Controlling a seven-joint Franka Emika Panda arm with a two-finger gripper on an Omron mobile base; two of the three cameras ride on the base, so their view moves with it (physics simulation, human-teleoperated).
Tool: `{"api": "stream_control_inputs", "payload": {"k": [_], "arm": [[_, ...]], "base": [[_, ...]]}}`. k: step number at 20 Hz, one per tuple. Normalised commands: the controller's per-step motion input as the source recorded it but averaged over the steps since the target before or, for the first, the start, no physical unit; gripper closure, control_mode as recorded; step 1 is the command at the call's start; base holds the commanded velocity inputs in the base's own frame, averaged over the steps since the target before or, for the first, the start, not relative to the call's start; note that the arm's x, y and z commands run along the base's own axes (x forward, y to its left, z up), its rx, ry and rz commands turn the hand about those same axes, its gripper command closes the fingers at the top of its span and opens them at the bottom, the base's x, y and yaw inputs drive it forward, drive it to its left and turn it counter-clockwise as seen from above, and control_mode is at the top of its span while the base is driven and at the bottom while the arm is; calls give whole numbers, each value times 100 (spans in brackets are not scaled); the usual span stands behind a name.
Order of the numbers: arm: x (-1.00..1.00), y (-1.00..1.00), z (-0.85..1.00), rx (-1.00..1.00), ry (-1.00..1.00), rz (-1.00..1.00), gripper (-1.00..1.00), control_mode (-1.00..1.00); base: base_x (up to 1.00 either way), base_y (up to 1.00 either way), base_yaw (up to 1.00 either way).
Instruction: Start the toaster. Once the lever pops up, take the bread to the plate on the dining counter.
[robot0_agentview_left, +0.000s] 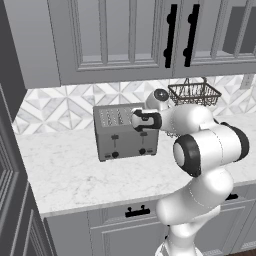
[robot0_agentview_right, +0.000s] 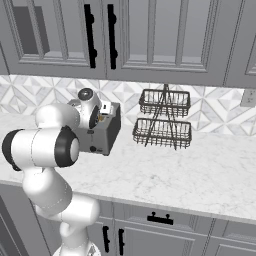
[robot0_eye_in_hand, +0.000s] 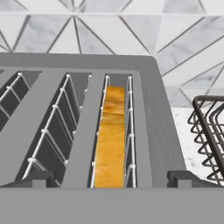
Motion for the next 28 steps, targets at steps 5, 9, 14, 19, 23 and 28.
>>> {"api": "stream_control_inputs", "payload": {"k": [5,9,14,19,23,28], "arm": [[2,0,0,0,0,0,-100,-100],[4,0,0,0,0,0,-100,-100],[3,0,0,0,0,0,-100,-100],[4,0,0,0,0,0,-100,-100],[1,0,0,0,0,0,-100,-100],[0,0,0,0,0,0,100,-100]], "base": [[0,0,0],[0,0,0],[0,0,0],[0,0,0],[0,0,0],[0,0,0]]}}
